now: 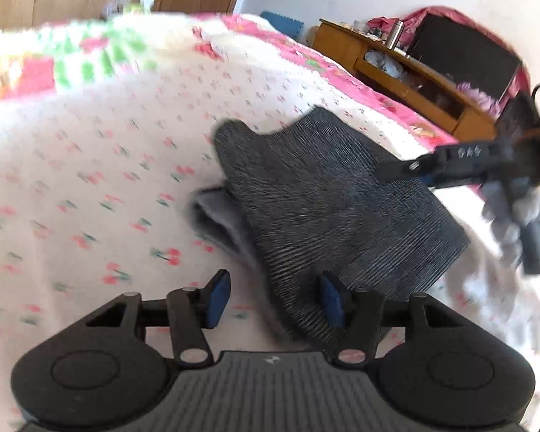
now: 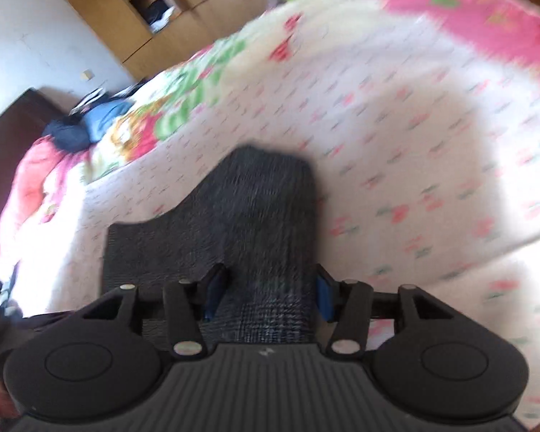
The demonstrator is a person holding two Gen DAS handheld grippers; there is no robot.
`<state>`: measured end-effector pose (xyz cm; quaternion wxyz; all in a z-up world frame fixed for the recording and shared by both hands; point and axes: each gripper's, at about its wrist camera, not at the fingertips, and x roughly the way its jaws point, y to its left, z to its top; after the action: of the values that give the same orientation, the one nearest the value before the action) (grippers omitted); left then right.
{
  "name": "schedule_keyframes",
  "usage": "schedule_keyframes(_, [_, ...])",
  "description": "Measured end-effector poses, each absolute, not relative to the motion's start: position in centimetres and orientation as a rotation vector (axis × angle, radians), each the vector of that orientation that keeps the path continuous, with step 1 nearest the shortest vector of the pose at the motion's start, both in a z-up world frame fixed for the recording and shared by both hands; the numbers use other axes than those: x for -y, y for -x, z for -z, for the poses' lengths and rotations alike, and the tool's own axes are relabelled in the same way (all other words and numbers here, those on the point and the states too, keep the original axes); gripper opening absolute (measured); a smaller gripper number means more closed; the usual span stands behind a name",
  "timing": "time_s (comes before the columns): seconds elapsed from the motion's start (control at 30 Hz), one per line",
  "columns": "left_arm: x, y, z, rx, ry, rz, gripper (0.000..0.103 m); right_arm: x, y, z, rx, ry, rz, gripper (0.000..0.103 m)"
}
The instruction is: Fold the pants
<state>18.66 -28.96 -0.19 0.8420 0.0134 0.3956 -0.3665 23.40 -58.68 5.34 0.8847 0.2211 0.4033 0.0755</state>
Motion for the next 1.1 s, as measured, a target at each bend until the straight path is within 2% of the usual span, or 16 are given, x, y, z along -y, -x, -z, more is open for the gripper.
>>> schedule_keyframes(0.2, [30.0, -16.6, -3.5, -0.577, -0.219, 0.681, 0.069, 58.0, -19.4, -10.4, -0.565, -0.44, -0.157, 0.054])
schedule_keyframes(0.3, [33.0, -17.1, -4.1, -0.488, -0.236, 0.699, 0.069, 55.6, -21.4, -9.7, -0.557, -0.425, -0.187, 0.054])
schedule_keyframes(0.37, [34.9, -18.2, -3.8, -0.465, -0.245, 0.691, 0.069, 54.6, -23.0, -7.9, -0.592, -0.425, -0.169, 0.049])
schedule_keyframes(0.5, [34.1, -19.7, -3.9, -0.554, -0.152, 0.693, 0.069, 57.1, -21.8, -6.5, -0.567, -0.566, -0.125, 0.051])
schedule_keyframes(0.57, [33.7, -19.5, -3.1, -0.594, -0.172, 0.681, 0.069, 58.5, -20.4, -6.7, -0.565, -0.545, -0.087, 0.057])
schedule_keyframes(0.67, [32.2, -18.9, -1.5, -0.674, -0.144, 0.668, 0.069, 60.1, -20.0, -6.2, -0.625, -0.564, -0.134, 0.061])
schedule_keyframes(0.73, [32.4, -18.5, -0.2, -0.722, -0.112, 0.673, 0.076, 59.8, -20.6, -5.5, -0.678, -0.555, -0.166, 0.064])
schedule_keyframes(0.8, [32.7, -18.5, 0.8, -0.736, -0.115, 0.66, 0.084, 58.8, -21.4, -4.8, -0.725, -0.488, -0.17, 0.072])
schedule_keyframes(0.83, [32.8, -18.6, 1.0, -0.734, -0.111, 0.653, 0.089, 58.5, -21.8, -4.6, -0.748, -0.473, -0.168, 0.073])
schedule_keyframes(1.1, [33.8, -20.9, 2.1, -0.848, 0.039, 0.647, 0.091, 58.1, -21.5, -2.5, -0.836, -0.495, -0.202, 0.073])
